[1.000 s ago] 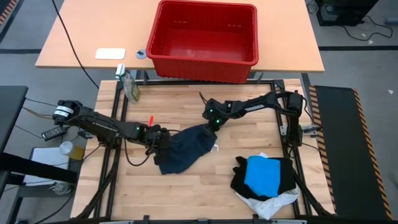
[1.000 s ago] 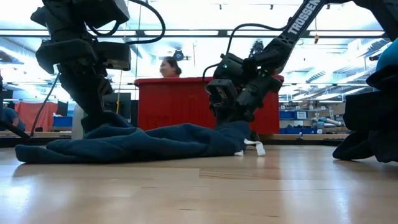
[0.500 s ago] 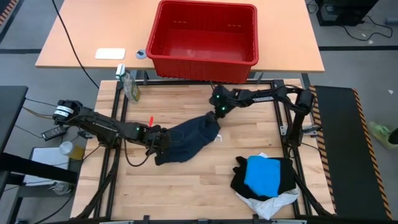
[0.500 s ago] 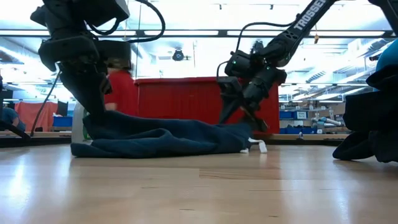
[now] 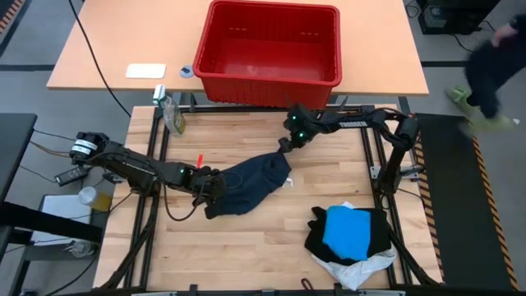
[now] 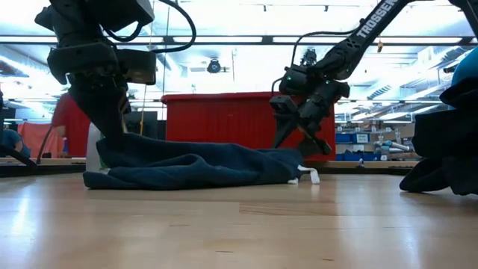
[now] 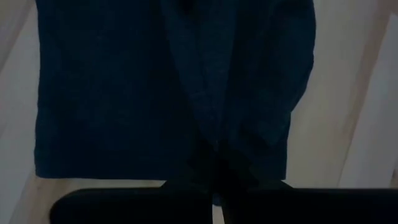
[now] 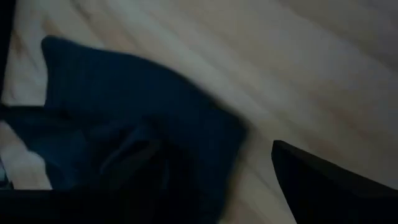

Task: Fold laundry
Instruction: Fold the dark blue shorts

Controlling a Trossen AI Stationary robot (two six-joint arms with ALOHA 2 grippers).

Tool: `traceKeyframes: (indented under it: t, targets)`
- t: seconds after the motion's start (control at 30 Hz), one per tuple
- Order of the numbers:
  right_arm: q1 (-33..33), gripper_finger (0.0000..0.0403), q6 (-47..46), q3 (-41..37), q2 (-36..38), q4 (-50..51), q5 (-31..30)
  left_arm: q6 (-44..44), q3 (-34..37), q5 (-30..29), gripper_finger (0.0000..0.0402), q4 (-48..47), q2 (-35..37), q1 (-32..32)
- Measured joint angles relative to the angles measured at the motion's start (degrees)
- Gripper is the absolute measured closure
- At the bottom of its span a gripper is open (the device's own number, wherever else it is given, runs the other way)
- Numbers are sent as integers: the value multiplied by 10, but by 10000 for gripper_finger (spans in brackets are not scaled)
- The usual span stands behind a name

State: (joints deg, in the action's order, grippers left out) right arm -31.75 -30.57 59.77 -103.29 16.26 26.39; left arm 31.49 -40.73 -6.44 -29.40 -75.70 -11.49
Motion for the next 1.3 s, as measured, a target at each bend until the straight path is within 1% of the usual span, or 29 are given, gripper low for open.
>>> traceKeyframes:
  t: [0.07,0.2,0.4,0.5,0.57,0.63,0.67,0.73,0.87,0.97,1.07,1.3]
  targets:
    - [-14,105,1,0,0,12,-1,0,0,0,393,0,0,0]
    - [-21,109,19,0,8,23,31,4,0,0,393,0,0,0]
    - [60,122,53,0,83,10,18,29,0,0,393,0,0,0]
    - [115,126,50,0,106,-32,5,30,0,0,392,0,0,0]
    - [156,128,44,1,107,-64,-23,30,0,0,392,5,0,0]
    - [192,129,40,1,95,-107,-85,26,0,-6,392,10,0,0]
    - [205,129,37,1,86,-126,-114,25,0,-18,391,9,0,0]
    - [220,130,22,1,61,-163,-137,24,0,-34,382,6,0,0]
    - [234,137,10,1,5,-193,-179,24,0,-43,340,-18,0,5]
    - [236,144,15,0,-31,-194,-187,37,0,-43,311,-57,0,8]
    - [233,150,6,0,-56,-191,-189,66,0,-48,290,-98,0,12]
    - [224,157,-46,0,-73,-177,-200,67,0,-57,251,-98,45,6]
